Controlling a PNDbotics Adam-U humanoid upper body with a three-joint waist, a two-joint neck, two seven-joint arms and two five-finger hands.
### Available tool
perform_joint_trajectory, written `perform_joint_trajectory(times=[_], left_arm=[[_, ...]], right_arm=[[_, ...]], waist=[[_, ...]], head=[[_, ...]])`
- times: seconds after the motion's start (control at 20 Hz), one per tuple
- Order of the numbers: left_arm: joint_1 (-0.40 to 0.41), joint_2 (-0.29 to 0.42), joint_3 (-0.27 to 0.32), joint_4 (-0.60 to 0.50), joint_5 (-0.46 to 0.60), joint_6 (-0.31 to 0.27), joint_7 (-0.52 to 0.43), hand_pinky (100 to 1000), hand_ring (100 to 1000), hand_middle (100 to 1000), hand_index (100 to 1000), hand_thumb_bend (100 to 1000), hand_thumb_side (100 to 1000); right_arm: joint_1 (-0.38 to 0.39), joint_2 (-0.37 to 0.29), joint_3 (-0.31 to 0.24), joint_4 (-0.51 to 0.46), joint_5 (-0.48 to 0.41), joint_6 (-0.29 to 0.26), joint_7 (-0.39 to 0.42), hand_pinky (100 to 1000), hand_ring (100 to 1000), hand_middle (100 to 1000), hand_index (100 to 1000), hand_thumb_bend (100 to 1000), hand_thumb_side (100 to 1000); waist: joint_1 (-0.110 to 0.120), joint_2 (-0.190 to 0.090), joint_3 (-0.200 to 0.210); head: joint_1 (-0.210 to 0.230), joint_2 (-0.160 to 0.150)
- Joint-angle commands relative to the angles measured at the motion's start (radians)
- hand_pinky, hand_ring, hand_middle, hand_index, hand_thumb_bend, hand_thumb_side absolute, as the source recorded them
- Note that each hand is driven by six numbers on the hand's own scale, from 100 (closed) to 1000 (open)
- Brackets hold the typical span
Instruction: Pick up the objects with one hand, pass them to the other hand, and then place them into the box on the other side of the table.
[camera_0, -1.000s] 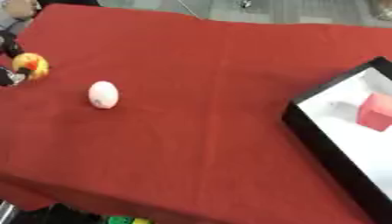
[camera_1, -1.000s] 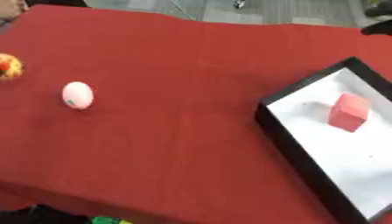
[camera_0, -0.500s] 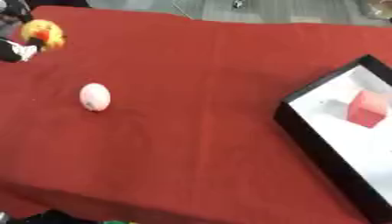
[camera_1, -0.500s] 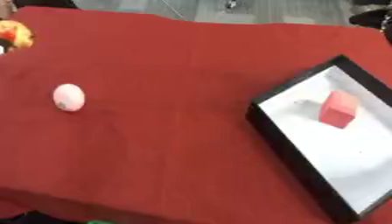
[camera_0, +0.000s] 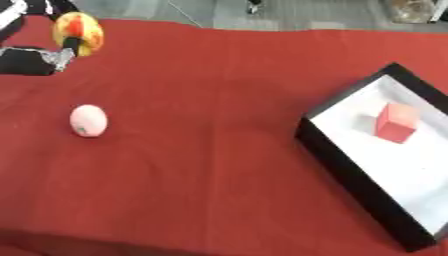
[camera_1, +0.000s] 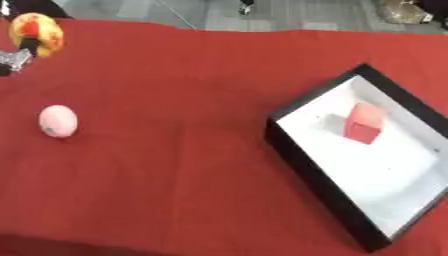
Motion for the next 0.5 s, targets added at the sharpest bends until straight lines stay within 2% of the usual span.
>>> perform_joint_trajectory(times=[0.05, 0.2, 0.5], left_arm=[[-0.008, -0.051, 0.009, -0.012, 0.029, -0.012, 0.061, 978, 736, 543, 542, 100, 324], [0.001, -0.11, 0.009, -0.014, 0.014, -0.025, 0.107, 982, 735, 541, 542, 100, 346], [0.021, -0.208, 0.005, -0.018, -0.019, -0.066, 0.188, 984, 729, 534, 541, 100, 392]], right_arm=[[-0.051, -0.018, 0.025, -0.036, 0.042, -0.035, -0.02, 1000, 880, 940, 942, 100, 340], [-0.09, 0.006, 0.065, -0.042, 0.11, -0.073, -0.011, 1000, 887, 954, 939, 100, 281], [-0.139, 0.059, 0.133, -0.026, 0.209, -0.128, 0.032, 1000, 886, 949, 935, 100, 225]], waist=[[-0.01, -0.04, -0.002], [-0.011, -0.04, -0.002], [-0.016, -0.041, 0.002]], head=[[-0.02, -0.01], [-0.037, -0.008], [-0.077, -0.004]])
